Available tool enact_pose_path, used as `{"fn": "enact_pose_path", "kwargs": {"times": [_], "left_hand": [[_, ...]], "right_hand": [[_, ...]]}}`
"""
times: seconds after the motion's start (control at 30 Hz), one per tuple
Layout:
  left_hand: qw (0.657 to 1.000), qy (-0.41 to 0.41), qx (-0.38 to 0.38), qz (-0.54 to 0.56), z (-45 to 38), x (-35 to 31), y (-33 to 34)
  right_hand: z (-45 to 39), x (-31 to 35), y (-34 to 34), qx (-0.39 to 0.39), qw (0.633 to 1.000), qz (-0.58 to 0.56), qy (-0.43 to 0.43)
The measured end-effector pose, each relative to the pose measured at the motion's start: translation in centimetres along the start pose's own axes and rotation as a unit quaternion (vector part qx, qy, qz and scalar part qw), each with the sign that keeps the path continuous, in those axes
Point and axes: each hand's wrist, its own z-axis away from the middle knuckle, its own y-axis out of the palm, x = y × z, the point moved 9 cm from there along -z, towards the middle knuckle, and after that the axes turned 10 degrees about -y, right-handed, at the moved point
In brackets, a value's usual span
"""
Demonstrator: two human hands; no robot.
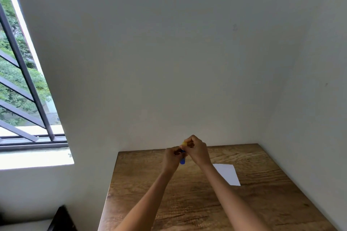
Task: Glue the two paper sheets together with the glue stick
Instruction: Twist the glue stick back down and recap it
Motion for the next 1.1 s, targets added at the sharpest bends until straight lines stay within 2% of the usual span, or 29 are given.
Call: {"fn": "enact_pose_path", "kwargs": {"times": [0.13,0.23,0.33,0.43,0.5,0.57,0.63,0.87,1.1], "left_hand": [[0.998,-0.017,-0.064,0.011,0.6,0.4,-0.1],[0.996,-0.027,-0.08,0.008,0.7,1.4,0.5],[0.998,-0.02,-0.053,-0.001,0.5,2.0,1.7],[0.999,-0.022,-0.022,0.013,0.0,3.1,2.8],[0.999,-0.022,-0.019,0.015,-0.4,3.8,3.4],[1.0,-0.029,-0.01,0.003,-0.6,4.3,4.2],[0.999,-0.039,0.003,-0.007,-0.8,4.8,5.0],[0.998,-0.065,0.006,-0.02,-1.1,5.9,6.1],[0.996,-0.09,0.003,-0.028,-1.0,6.9,5.8]], "right_hand": [[0.8,0.2,0.8,-0.028,0.998,0.052,-0.022],[2.0,-0.6,1.5,-0.038,0.997,0.057,-0.032],[2.8,-3.0,1.8,0.008,1.0,0.013,0.003],[4.3,-6.6,1.7,0.032,0.995,-0.043,0.082],[5.2,-8.9,1.7,0.045,0.991,-0.022,0.122],[5.5,-10.1,2.0,0.074,0.988,0.04,0.13],[5.5,-10.4,2.4,0.089,0.987,0.053,0.124],[5.0,-11.3,2.7,0.065,0.985,0.099,0.129],[5.5,-10.9,3.3,0.085,0.979,0.122,0.137]]}}
